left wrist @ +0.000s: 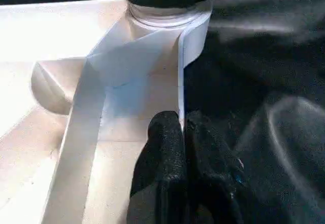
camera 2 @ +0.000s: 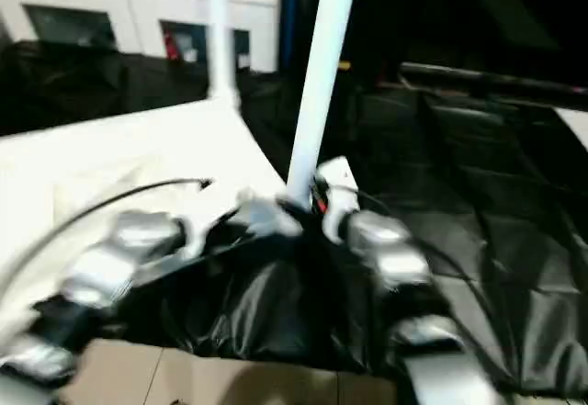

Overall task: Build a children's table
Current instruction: Rotate leg to tighten

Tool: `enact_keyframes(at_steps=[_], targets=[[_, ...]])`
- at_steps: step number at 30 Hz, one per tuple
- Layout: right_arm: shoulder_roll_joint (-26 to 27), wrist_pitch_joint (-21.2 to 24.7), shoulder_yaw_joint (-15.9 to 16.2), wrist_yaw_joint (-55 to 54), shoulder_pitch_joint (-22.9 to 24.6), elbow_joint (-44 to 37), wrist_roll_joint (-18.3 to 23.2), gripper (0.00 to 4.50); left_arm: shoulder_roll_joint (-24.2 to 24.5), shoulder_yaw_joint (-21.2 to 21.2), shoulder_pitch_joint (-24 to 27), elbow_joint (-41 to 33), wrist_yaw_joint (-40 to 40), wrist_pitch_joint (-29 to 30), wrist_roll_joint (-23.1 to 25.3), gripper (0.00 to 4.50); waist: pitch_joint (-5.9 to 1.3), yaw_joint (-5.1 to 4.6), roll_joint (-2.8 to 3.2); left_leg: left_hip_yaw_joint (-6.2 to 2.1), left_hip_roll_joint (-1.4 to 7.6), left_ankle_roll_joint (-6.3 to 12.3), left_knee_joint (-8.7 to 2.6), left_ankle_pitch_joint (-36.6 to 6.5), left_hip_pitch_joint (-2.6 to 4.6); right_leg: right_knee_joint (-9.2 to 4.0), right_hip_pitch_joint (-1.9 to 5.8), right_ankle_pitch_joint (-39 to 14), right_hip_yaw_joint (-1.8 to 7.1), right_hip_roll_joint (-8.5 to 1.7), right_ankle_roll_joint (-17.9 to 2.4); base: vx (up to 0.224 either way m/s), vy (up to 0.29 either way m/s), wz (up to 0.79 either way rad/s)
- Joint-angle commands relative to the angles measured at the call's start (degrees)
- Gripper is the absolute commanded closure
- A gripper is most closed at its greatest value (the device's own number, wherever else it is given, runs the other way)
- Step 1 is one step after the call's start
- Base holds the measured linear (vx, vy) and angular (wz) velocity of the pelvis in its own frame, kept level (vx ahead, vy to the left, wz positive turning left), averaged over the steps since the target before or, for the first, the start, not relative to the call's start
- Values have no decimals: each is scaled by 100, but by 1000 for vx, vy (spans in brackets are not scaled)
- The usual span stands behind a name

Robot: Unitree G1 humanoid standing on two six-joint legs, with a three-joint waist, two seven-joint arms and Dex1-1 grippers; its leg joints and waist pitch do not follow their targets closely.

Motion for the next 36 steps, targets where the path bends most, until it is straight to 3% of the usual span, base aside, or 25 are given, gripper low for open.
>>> enact_keyframes(at_steps=[1,4,5,7,9,10,12,13,17,19,25,30,35,36], targets=[[107,367,-119,-504,153,617,9,182,-137,181,-322,-179,245,-43,-46,450,-326,-31,141,-251,392,-35,-424,-2199,100,-704,150,-3387,354,-718,-175,0,0,0],[539,417,-491,-1060,-222,905,318,182,-413,123,-387,-178,442,-5,-19,450,-346,-61,139,-258,394,-13,-431,-2088,69,-667,164,-3146,372,-719,-260,0,0,0],[600,399,-498,-1109,-290,945,305,182,-442,98,-385,-178,441,-31,-13,450,-356,-63,144,-258,403,-23,-433,-2078,81,-655,155,-3067,379,-716,-297,0,0,0],[658,318,-468,-1146,-380,1024,229,182,-447,39,-373,-153,440,-129,20,450,-386,-41,108,-241,421,13,-447,-1821,28,-573,184,-2628,442,-734,-455,0,0,0],[656,203,-385,-1123,-403,1052,120,182,-404,-23,-344,-156,400,-226,52,450,-401,-32,113,-219,422,49,-449,-1586,-1,-520,197,-2319,483,-733,-589,0,0,0],[652,156,-360,-1115,-399,1055,87,182,-394,-26,-323,-180,393,-206,43,450,-418,-9,79,-192,415,94,-436,-1377,-19,-487,207,-2143,506,-744,-657,0,0,0],[645,88,-372,-1053,-384,1054,96,182,-358,-35,-275,-236,332,-230,-5,450,-415,15,73,-173,404,138,-426,-1213,-26,-466,205,-2085,524,-738,-710,0,0,0],[635,44,-428,-924,-368,1044,152,126,-295,-62,-218,-284,213,-330,-43,450,-428,27,72,-167,401,168,-422,-1125,-38,-453,221,-2054,525,-741,-715,0,0,0],[588,-14,-464,-751,-363,997,183,91,-237,-58,-173,-284,139,-386,-41,450,-456,51,91,-165,434,211,-430,-878,-44,-403,237,-1698,535,-727,-815,0,0,0],[547,-80,-445,-666,-371,961,160,78,-208,-59,-156,-282,89,-417,-32,450,-493,60,115,-163,458,272,-420,-538,-78,-291,243,-996,542,-704,-998,0,0,0],[221,-190,-262,-53,-258,498,81,65,-19,-100,-77,-375,-229,-577,-85,450,-484,113,122,-139,448,337,-408,-572,-88,-327,254,-1159,543,-725,-992,0,0,0],[-317,-94,67,1085,103,-339,75,65,211,-118,36,-497,-596,-738,-150,450,-497,161,113,-134,456,421,-402,-492,-88,-283,257,-967,547,-703,-1002,0,0,0],[-781,-90,372,1948,392,-865,44,65,425,-159,166,-626,-986,-928,-270,450,-489,208,109,-123,437,470,-395,-572,-86,-327,260,-1198,544,-698,-904,0,0,0],[-907,-81,457,2149,466,-995,22,65,477,-166,197,-652,-1085,-1010,-299,450,-481,218,131,-124,432,460,-396,-579,-88,-334,250,-1266,542,-696,-882,0,0,0]])
